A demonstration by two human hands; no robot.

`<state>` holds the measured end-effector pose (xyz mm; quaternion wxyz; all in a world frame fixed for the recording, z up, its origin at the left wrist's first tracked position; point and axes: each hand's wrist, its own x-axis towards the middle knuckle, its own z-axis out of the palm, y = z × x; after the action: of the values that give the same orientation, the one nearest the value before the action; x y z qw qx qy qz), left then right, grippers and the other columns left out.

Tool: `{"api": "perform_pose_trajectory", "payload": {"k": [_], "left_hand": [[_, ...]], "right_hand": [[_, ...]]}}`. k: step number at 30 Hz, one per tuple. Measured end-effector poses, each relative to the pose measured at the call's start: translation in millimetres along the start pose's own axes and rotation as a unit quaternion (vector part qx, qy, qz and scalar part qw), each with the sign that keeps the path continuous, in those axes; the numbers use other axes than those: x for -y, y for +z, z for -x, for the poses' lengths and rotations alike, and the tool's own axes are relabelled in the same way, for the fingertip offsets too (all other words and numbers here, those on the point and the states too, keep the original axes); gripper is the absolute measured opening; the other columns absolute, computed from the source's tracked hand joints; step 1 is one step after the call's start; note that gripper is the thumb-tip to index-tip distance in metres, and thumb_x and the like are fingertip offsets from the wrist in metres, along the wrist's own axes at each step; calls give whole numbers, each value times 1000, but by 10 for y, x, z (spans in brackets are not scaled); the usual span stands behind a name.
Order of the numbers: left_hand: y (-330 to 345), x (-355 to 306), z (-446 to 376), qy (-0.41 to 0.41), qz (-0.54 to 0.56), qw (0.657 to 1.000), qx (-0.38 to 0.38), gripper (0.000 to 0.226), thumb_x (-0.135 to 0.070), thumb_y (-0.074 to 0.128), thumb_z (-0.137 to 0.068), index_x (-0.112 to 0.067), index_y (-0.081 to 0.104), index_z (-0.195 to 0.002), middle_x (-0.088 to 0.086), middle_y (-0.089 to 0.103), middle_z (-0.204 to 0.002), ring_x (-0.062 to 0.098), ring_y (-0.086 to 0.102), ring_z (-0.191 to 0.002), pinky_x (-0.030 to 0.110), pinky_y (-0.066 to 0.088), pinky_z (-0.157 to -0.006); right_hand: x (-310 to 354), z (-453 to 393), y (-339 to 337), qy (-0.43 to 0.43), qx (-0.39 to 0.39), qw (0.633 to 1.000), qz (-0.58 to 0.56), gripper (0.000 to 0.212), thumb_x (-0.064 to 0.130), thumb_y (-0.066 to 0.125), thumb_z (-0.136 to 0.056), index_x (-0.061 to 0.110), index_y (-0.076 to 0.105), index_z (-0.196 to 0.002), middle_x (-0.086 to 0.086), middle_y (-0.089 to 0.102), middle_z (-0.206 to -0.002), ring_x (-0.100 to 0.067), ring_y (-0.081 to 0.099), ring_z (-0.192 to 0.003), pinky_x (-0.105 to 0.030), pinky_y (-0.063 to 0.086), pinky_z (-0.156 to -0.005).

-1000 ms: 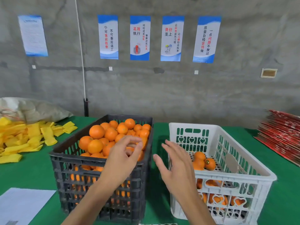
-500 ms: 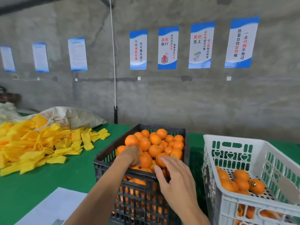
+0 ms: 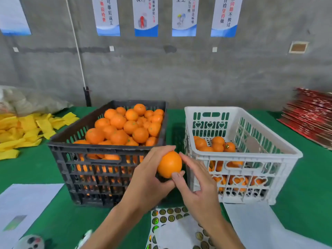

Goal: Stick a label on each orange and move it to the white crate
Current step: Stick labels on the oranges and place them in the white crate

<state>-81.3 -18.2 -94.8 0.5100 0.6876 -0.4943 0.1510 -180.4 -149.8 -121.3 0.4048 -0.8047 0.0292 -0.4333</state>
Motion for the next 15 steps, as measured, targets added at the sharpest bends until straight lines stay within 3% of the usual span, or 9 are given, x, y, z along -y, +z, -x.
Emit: {"api": "perform_pose_trajectory", "payload": {"k": [3,5,7,10,13,15], "left_hand": [[449,155,398,-74,35,991,102,62,-47,80,-86,-50,47,-139,-24,52,-138,4,59,-120,18,53,-86],[778,291,634,-149,52,979,127,60,-51,81,-84,-53,49,-134,-25,54,-134,0,60,-117,20,55,-88],[997,409,796,-239,70,960,125,56,-52,84,-81,-57,50,-126,-24,59,-127,-5,61,-108,16,55,-84],[1169,554,967,-311,90,941,103,50,-69,76,-78,-59,50,-120,-18,65,-114,-5,64,-95,15,52,-73],[1221,639,1045,-342,128,929,67,54,-77,70,-76,-56,49,-121,-9,69,-111,5,69,-95,24,56,-78],[1236,642,1077,-341,114,930,69,52,-75,69,-80,-56,47,-123,-15,64,-113,4,67,-97,24,55,-80]], "right_hand": [[-365,517,-245,84,28,996,11,43,62,56,-97,43,60,-135,24,61,-129,-5,56,-125,-15,45,-97],[-700,761,-410,131,62,985,95,31,45,55,-102,35,67,-129,20,66,-124,-7,60,-120,-28,49,-98],[-953,882,-531,173,107,959,196,30,31,53,-105,25,67,-130,10,67,-126,-13,59,-120,-32,49,-101],[-1095,992,-539,189,200,926,257,45,52,54,-101,24,64,-135,11,63,-133,-13,54,-126,-26,43,-104],[-1110,1093,-452,157,244,909,300,68,76,46,-91,28,65,-136,15,56,-143,-9,46,-132,-25,35,-111],[-1113,1126,-431,137,239,904,328,72,79,43,-90,28,65,-136,13,55,-146,-10,46,-134,-28,35,-112]]}}
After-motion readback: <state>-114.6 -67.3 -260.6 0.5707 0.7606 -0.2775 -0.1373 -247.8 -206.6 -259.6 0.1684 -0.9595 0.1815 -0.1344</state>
